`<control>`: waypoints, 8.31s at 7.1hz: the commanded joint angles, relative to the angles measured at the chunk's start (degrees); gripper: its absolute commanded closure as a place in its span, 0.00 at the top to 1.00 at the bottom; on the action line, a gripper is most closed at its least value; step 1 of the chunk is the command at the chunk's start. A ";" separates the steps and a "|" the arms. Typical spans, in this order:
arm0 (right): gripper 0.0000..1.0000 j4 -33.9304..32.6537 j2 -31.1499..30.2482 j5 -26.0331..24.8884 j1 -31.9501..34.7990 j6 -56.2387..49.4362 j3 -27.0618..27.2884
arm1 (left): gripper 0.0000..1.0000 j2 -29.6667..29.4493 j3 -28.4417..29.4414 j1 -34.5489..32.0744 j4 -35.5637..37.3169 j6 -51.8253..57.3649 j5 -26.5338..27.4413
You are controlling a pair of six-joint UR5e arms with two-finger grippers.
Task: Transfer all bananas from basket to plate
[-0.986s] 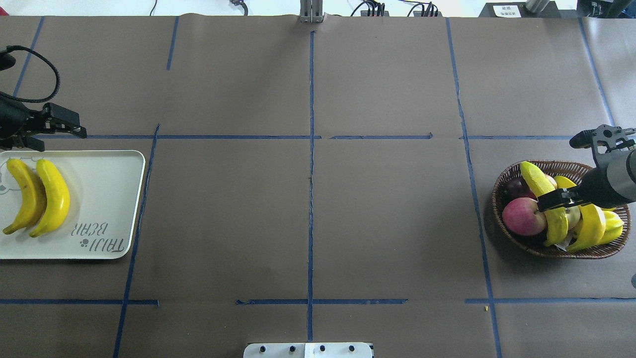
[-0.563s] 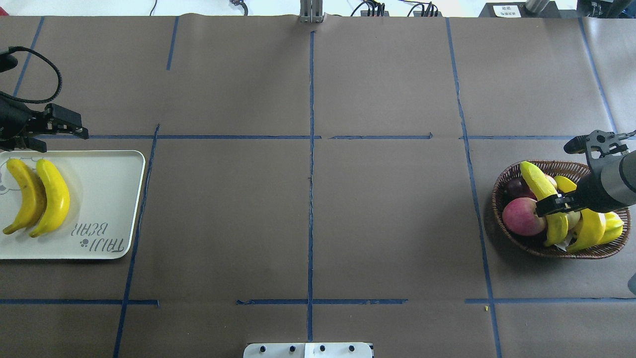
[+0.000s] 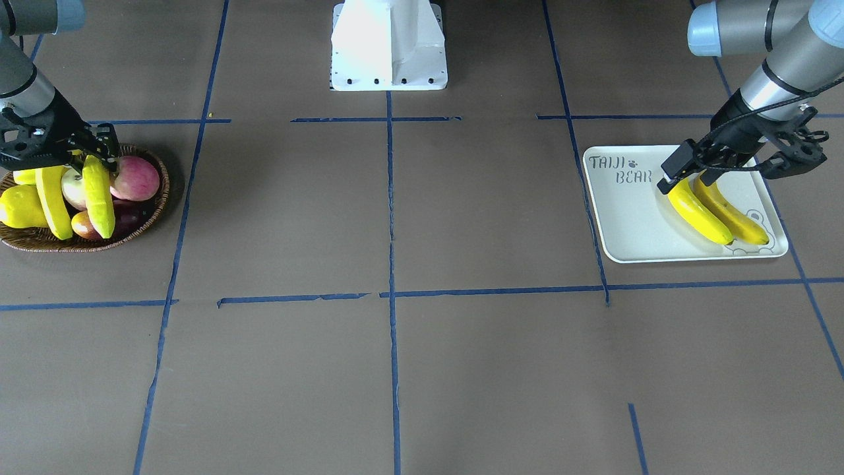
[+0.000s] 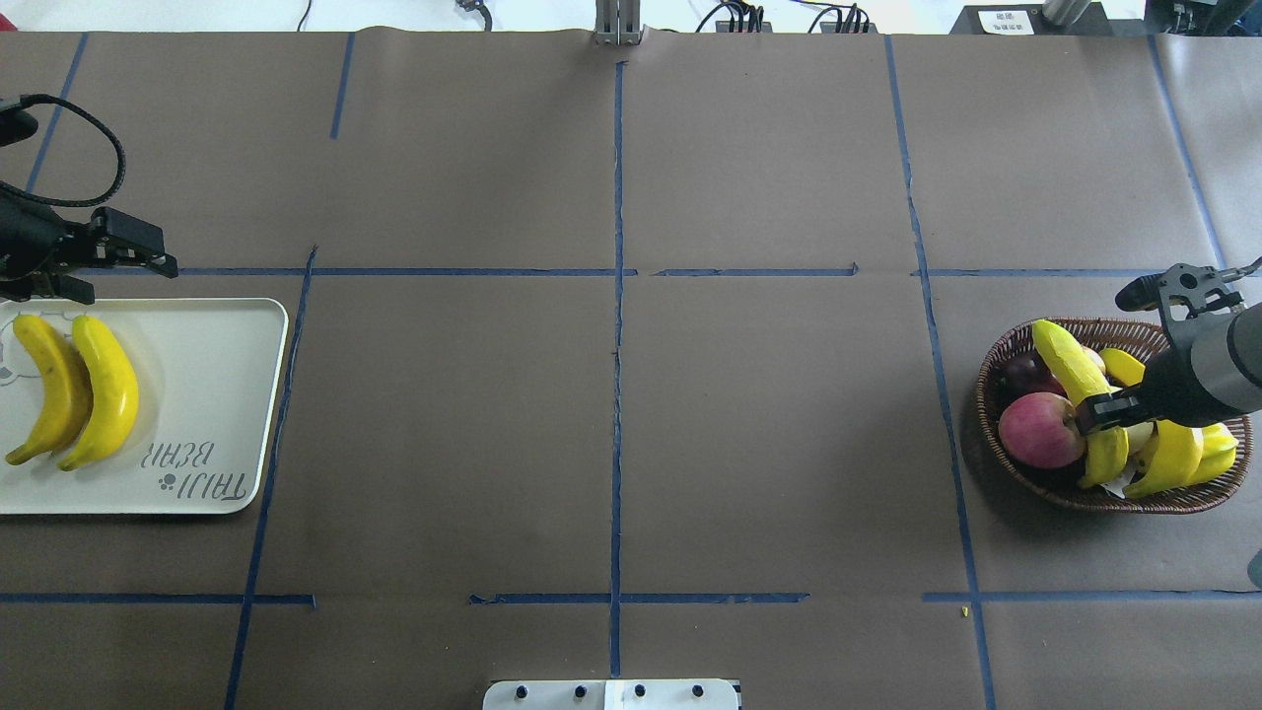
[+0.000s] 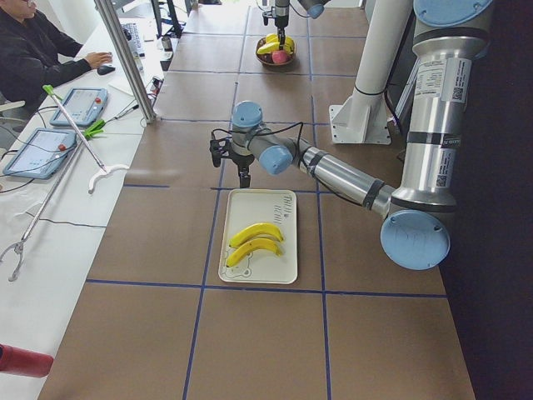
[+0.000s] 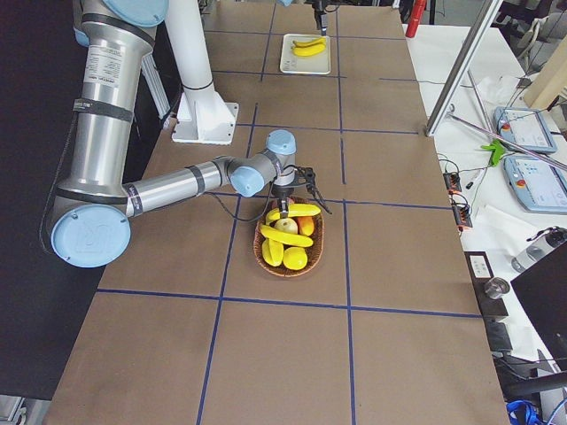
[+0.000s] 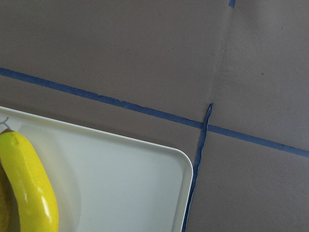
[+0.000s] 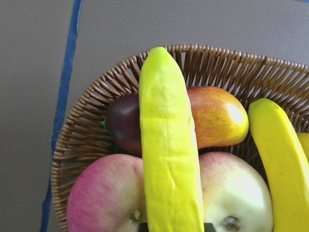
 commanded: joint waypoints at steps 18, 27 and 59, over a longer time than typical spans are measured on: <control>0.01 9.28 34.27 -31.70 -32.05 43.66 6.56 | 0.98 -25.66 4.72 23.71 -31.46 -48.84 9.39; 0.06 8.85 34.36 -31.17 -32.50 43.48 7.17 | 0.00 -29.46 9.46 27.59 -31.99 -43.75 11.42; 1.00 44.61 -11.60 15.33 12.07 37.15 -11.89 | 1.00 0.34 0.94 7.81 -14.41 -18.17 8.34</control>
